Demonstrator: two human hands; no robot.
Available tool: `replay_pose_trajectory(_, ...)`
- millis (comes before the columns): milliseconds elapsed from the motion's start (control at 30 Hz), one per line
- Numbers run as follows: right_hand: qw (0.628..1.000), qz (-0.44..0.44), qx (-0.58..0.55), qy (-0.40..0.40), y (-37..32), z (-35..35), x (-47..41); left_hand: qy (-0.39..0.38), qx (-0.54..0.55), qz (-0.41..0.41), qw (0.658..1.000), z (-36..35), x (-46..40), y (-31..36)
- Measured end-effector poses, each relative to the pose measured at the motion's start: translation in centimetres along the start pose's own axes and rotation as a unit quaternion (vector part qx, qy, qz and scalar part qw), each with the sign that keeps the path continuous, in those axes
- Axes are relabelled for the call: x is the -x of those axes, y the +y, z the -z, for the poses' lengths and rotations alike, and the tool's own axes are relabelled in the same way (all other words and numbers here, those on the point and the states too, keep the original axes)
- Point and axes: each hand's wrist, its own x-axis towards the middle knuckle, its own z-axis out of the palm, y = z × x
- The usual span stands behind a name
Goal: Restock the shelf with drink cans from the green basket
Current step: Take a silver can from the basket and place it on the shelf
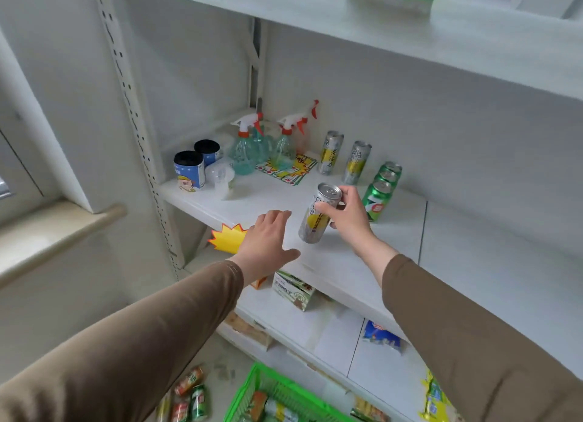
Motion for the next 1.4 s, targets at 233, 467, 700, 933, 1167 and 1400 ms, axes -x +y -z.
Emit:
replay_pose_trajectory(233,1.0,-0.011,-0.009,-0.004,1.1,-1.9,-8.5,-0.016,0.0,0.015,1.0,-1.1,-6.3,-1.3)
replay_pose_trajectory(467,0.998,-0.016,0.011,0.057,1.5,-3.7,-14.5,-0.03,-0.002,0.01,0.999,-2.4,-12.8,-3.0)
replay_pose_trajectory(700,0.994,-0.04,0.011,0.1,1.3,-5.4,-20.0,-0.044,0.009,-0.004,0.999,-4.1,-18.0,-4.6)
replay_pose_trajectory(933,0.988,-0.064,0.007,0.141,0.8,-6.3,-23.4,-0.042,0.022,-0.024,0.999,-4.4,-20.7,-6.1)
replay_pose_trajectory(1167,0.985,-0.062,0.018,0.159,1.2,-6.7,-24.5,-0.038,0.026,-0.034,0.998,-4.5,-21.4,-7.4)
replay_pose_trajectory(1400,0.984,-0.066,0.018,0.164,1.3,-6.8,-24.5,-0.045,0.022,-0.033,0.998,-4.4,-20.7,-7.7)
